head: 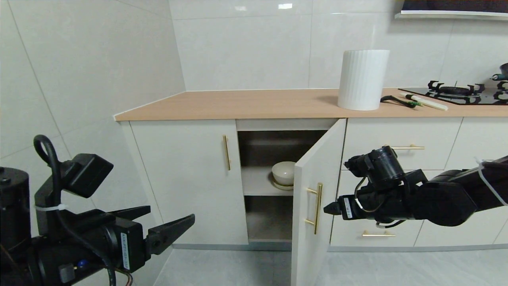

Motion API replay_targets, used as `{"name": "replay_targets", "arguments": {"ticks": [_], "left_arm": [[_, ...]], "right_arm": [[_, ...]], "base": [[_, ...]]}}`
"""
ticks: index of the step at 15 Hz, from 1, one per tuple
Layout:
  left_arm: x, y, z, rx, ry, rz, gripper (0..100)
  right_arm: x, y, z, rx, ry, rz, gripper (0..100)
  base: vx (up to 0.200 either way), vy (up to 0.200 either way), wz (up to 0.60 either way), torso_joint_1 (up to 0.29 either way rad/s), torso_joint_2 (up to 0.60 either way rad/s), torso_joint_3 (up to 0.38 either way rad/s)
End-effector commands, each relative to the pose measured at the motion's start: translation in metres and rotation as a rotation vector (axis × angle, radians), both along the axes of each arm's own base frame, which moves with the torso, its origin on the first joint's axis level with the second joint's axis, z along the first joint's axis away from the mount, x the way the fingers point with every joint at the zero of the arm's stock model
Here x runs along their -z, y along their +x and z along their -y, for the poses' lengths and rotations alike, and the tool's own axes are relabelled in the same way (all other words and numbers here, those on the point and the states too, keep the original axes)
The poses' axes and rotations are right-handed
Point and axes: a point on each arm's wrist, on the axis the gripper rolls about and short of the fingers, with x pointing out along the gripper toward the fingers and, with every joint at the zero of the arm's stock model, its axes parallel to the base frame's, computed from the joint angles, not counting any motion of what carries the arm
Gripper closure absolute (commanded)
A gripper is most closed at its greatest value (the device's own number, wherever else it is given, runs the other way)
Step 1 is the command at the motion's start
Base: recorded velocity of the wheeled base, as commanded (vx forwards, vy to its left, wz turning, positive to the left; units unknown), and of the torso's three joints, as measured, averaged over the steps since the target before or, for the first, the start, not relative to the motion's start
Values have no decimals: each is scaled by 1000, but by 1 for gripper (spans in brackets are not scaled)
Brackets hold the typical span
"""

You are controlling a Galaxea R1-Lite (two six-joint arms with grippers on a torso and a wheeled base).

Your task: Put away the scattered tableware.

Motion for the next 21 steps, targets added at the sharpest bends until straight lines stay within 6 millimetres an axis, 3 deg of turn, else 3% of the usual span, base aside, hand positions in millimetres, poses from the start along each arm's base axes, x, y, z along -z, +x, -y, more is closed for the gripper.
{"name": "replay_targets", "arguments": {"ticks": [1, 7, 19, 21], "left_arm": [[0, -1, 0, 1, -1, 4, 0], [1, -2, -1, 0, 2, 3, 0], [4, -1, -1, 2, 11, -11, 0], [3, -2, -1, 2, 11, -9, 0]], "right_arm": [[6, 8, -9, 2, 33, -20, 0], [19, 30, -23, 84, 161, 33, 0], [33, 40, -39, 123, 214, 2, 0], [34, 40, -39, 124, 214, 0, 0]], "base": [[0, 0, 0, 0, 0, 0], [0, 0, 0, 0, 0, 0], [0, 0, 0, 0, 0, 0], [200, 0, 0, 0, 5, 2]]}}
